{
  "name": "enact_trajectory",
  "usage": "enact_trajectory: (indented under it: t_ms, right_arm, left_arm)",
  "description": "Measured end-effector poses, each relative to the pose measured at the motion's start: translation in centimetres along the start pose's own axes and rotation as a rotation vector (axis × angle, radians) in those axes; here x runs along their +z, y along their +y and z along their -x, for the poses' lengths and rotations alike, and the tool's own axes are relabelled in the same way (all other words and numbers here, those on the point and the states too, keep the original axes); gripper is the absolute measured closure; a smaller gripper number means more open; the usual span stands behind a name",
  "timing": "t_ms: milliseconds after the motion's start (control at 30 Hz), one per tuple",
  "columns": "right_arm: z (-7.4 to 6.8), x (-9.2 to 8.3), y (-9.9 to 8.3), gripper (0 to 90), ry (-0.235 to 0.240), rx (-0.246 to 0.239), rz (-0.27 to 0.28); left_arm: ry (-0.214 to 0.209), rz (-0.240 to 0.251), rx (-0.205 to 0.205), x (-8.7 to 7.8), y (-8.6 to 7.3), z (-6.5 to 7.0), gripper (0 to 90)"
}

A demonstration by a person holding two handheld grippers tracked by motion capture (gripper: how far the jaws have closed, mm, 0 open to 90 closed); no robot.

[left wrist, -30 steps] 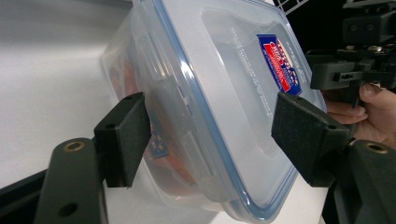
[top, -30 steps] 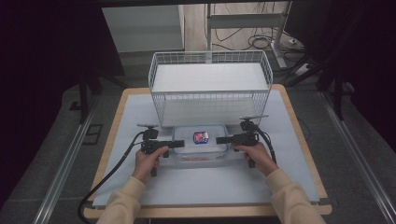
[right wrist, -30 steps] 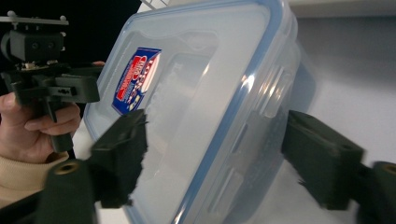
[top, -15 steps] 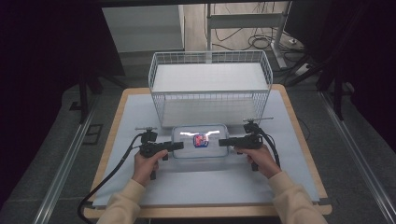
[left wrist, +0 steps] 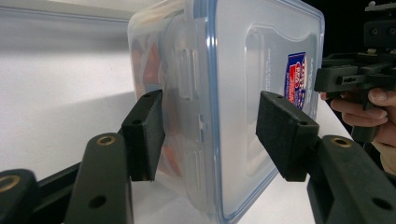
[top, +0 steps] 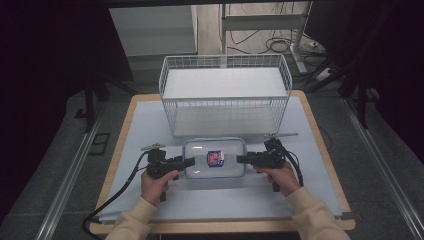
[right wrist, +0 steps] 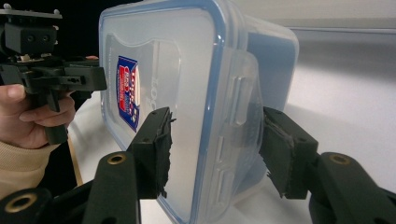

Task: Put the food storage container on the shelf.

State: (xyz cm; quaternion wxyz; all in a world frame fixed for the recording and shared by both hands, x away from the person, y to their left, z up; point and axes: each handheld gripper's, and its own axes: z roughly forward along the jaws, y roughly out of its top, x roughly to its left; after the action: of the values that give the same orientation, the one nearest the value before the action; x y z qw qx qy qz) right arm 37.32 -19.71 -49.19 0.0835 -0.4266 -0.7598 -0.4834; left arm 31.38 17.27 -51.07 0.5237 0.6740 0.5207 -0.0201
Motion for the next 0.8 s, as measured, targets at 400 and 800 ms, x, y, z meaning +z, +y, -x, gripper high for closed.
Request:
enact_trajectory:
  t_ms: [400,800]
  right_arm:
    - [0.1,-0.3,-0.1,49.6,0.015,0.024,0.010]
    - [-0.4,-1.3,0.4,49.9,0.009,-0.007,0.040]
  left_arm:
    - [0.000,0.001,-0.007,0.0,0.1,0.1,43.7]
    - [-0.010,0.011,-0.002,-0.1,0.5,0.9,44.0]
